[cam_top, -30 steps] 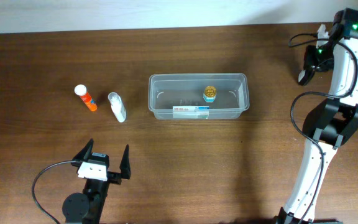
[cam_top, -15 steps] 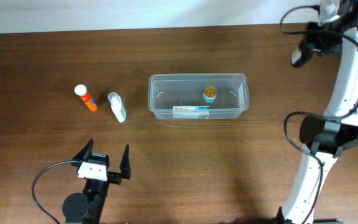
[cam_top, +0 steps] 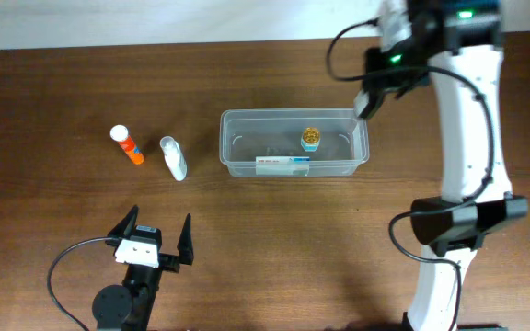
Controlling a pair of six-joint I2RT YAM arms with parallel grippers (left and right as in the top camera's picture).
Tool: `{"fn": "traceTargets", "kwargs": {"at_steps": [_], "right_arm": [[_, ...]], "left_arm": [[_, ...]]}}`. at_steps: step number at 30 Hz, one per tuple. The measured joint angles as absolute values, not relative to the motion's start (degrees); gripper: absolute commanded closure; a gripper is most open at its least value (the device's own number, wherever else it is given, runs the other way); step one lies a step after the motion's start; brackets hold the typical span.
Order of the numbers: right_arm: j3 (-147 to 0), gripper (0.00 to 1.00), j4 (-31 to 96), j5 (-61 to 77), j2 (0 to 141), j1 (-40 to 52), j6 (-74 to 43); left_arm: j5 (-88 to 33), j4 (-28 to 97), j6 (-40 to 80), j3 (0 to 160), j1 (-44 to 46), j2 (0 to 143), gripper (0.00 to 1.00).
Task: Pack container
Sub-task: 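Carry the dark bottle into the container's right end and release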
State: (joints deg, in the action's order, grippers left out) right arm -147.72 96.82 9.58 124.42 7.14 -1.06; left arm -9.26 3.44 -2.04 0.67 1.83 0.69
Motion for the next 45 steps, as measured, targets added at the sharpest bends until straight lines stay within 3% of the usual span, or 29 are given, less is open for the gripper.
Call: {"fn": "traceTargets", "kwargs": {"at_steps": [20,43,45], "right_arm": [[-119.5,0.77,73.7,7.5,124.4,9.5,-7.3],[-109.6,0.73,65.3,5.2,124.5,9.5,-9.1],[-109.6,0.69,65.2,4.9,124.5,9.5,-9.1]], "left_arm": [[-9.3,3.4,-2.0,0.7,1.8,0.7,0.01],[-9.3,3.4,-2.0,0.7,1.8,0.7,0.01],[-9.3,3.4,-2.0,0.7,1.8,0.7,0.01]]}}
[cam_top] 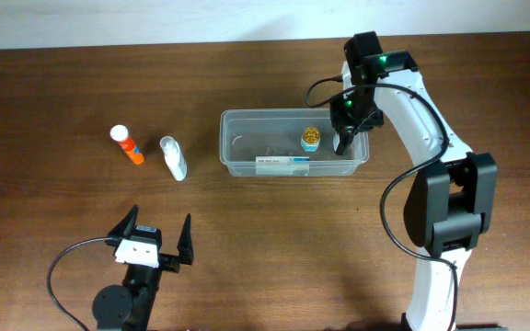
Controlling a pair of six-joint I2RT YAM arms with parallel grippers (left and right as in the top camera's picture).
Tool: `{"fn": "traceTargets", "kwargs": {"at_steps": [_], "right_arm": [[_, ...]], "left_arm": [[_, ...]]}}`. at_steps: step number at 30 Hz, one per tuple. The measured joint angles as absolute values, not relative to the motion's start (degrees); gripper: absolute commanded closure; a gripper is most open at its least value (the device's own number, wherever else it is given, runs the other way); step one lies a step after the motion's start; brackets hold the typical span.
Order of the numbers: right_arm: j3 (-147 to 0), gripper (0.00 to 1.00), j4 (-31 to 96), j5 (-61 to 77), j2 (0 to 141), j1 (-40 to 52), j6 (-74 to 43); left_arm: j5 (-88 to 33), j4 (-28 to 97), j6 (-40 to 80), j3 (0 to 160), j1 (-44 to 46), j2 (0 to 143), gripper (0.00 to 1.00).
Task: Pack container
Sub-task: 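Carry the dark bottle into the container's right end and release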
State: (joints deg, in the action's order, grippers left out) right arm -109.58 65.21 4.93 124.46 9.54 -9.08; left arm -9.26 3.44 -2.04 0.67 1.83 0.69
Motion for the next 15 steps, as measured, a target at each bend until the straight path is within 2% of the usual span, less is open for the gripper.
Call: {"fn": "traceTargets", "kwargs": {"at_steps": [15], "right_arm": [[-109.6,0.66,64.0,4.5,124.5,9.5,-9.0]], "left_arm": [[-9.3,3.4,-2.0,0.7,1.8,0.7,0.01]]}}
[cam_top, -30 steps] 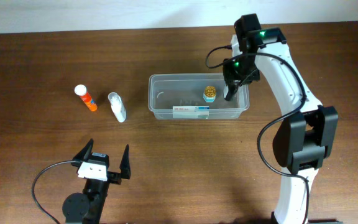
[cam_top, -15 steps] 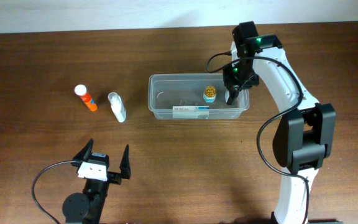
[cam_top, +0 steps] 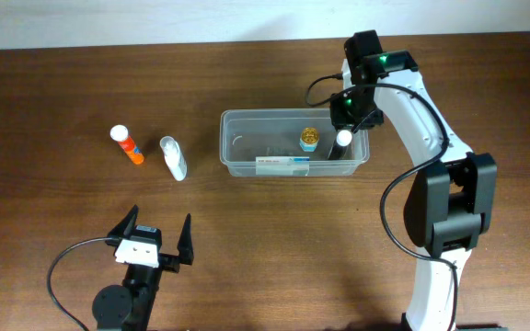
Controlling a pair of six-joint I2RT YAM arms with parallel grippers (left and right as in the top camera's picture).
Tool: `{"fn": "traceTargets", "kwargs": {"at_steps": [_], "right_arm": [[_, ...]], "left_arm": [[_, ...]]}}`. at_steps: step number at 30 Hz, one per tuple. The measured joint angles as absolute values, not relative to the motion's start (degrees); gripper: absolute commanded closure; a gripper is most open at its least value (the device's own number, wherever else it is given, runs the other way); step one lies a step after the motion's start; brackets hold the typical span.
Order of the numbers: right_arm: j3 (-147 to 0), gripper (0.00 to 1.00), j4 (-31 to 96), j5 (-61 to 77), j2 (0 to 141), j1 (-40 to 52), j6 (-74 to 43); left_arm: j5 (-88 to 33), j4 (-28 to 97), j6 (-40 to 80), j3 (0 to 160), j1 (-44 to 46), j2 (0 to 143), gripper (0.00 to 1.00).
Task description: Pack container
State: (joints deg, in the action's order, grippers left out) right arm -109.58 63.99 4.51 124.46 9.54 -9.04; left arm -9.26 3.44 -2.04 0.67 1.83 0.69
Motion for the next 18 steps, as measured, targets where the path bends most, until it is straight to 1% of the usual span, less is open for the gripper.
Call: {"fn": "traceTargets", "kwargs": {"at_steps": [4,7,9,10,12,13,14,16,18], "right_arm": [[-110.8,0.65,66.7,4.5,124.5,9.5,-9.0],[-115.6,0.65,71.0,4.5,124.5,9.5,-8.8],[-120.7,0.6,74.5,4.3,124.5,9.5,-8.6],[-123.7,0.54,76.7,4.3,124.5,9.5,-8.4],[-130.6,0.35,80.4,4.3,124.4,9.1,-7.6],[-133.3,0.23,81.8,4.0,124.4,9.0,-7.7],[-136.5,0.12,83.8,3.7,124.4,8.8,-7.4],[-142.6,0.02,87.8,2.3,124.4,7.8,-7.1],[-147.5,0.02,91.8,0.8,124.3,6.3,-6.6]], "left_arm": [[-9.3,3.4,-2.0,0.7,1.8,0.7,0.01],[-9.3,3.4,-2.0,0.7,1.8,0.7,0.01],[-9.3,3.4,-2.0,0.7,1.8,0.7,0.01],[-9.3,3.4,-2.0,0.7,1.8,0.7,0.0],[-9.3,3.4,-2.0,0.7,1.8,0.7,0.0],[-9.3,3.4,-2.0,0.7,1.8,0.7,0.01],[-9.3,3.4,-2.0,0.7,1.8,0.7,0.01],[-9.3,3.4,-2.0,0.7,1.8,0.7,0.01],[-9.3,3.4,-2.0,0.7,1.8,0.7,0.01]]}}
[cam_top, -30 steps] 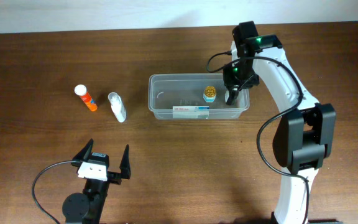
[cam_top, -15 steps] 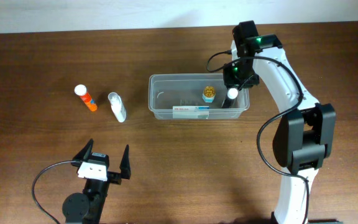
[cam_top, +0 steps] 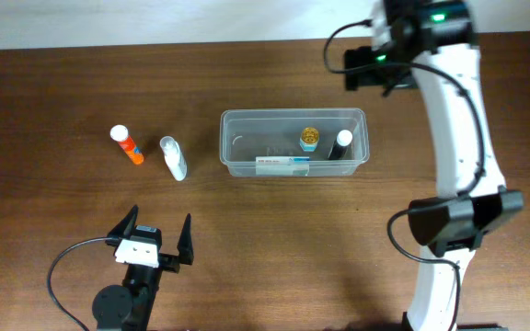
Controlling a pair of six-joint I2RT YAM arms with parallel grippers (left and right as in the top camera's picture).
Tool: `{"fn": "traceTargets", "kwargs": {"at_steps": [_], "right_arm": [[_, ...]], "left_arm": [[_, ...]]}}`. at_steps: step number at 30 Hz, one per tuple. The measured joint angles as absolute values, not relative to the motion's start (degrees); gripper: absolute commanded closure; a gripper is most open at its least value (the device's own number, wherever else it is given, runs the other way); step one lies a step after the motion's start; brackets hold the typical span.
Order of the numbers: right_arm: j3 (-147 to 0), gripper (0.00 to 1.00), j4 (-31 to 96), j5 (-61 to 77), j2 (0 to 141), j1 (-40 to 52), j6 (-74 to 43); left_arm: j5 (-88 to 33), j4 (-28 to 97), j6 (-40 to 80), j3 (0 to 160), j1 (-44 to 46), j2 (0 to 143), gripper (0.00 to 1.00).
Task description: Pack container
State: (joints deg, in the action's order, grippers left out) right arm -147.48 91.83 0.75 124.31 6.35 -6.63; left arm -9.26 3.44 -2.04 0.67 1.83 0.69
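Observation:
A clear plastic container (cam_top: 231, 147) stands at the table's middle. In it are a gold-capped jar (cam_top: 311, 138), a flat white-and-blue box (cam_top: 282, 165) and a dark bottle with a white cap (cam_top: 340, 143) at its right end. Left of it on the table lie an orange tube with a white cap (cam_top: 126, 144) and a white bottle (cam_top: 174, 157). My right gripper (cam_top: 359, 70) hangs raised behind the container's right end, apart from everything, and looks open. My left gripper (cam_top: 157, 234) rests open near the front edge, holding nothing.
The right arm's white links run down the right side to its base (cam_top: 454, 225). A black cable loops beside the left arm's base (cam_top: 113, 303). A pale wall borders the table's far edge.
My right gripper, which was just over the dark bottle at the container's right end, now sits higher and farther back. The bottle stays in the container. The left arm is unchanged.
My right gripper first hung over the container's back right corner with something dark in it. Then it was down inside the right end. Then the white-capped dark bottle stood there under the fingers. Now the gripper is away and the bottle remains inside.

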Motion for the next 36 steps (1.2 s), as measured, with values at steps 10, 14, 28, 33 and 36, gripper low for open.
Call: {"fn": "traceTargets", "kwargs": {"at_steps": [10,14,28,33,36], "right_arm": [[-151.2,0.02,96.9,-0.2,122.6,-5.5,-6.4],[-141.7,0.02,97.0,0.2,118.7,-6.9,-6.2],[-119.4,0.02,93.7,-5.6,110.0,-19.4,-6.3],[-116.8,0.02,93.1,-5.9,110.0,-25.6,-7.8],[-116.6,0.02,92.8,-5.6,110.0,-27.9,-8.6]], "left_arm": [[-9.3,3.4,-2.0,0.7,1.8,0.7,0.01],[-9.3,3.4,-2.0,0.7,1.8,0.7,0.01],[-9.3,3.4,-2.0,0.7,1.8,0.7,0.01],[-9.3,3.4,-2.0,0.7,1.8,0.7,0.01],[-9.3,3.4,-2.0,0.7,1.8,0.7,0.01]]}}
